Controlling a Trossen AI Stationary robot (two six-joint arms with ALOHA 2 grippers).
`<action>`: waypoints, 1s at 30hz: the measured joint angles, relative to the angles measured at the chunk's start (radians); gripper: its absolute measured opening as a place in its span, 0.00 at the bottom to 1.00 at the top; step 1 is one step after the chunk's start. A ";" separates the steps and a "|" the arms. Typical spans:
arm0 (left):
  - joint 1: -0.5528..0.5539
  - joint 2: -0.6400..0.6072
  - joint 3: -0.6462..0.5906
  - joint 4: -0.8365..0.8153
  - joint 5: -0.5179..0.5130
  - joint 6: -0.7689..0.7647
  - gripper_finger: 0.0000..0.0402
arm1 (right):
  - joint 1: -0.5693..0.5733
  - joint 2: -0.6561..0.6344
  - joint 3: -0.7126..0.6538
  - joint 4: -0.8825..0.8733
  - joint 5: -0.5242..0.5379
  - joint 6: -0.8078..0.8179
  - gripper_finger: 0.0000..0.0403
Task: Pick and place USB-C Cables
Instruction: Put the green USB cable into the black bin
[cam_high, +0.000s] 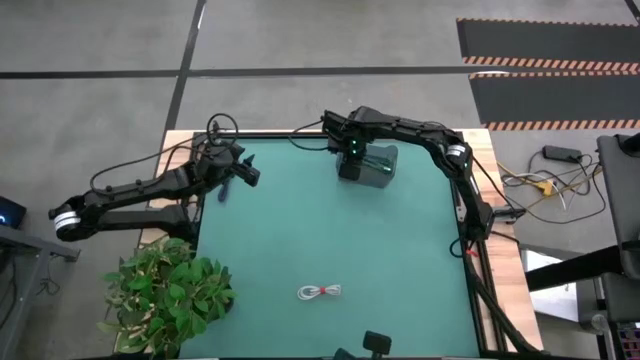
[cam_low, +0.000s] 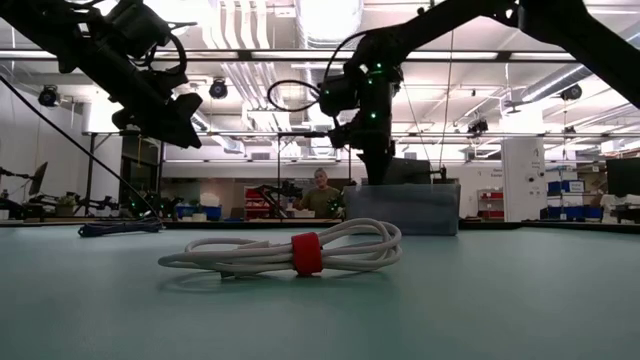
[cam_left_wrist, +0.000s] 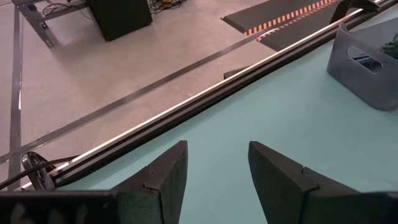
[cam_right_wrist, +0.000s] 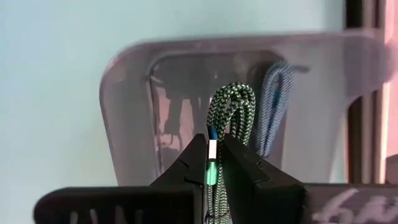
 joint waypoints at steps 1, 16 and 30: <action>0.000 0.000 0.000 0.000 0.000 0.000 0.39 | 0.000 0.000 -0.010 -0.001 0.000 0.000 0.05; 0.000 0.000 0.000 0.026 0.000 0.001 0.39 | -0.006 0.000 -0.080 0.096 0.000 -0.007 0.05; 0.000 0.000 0.000 0.026 0.000 0.002 0.39 | -0.006 0.046 -0.080 0.139 0.000 0.003 0.05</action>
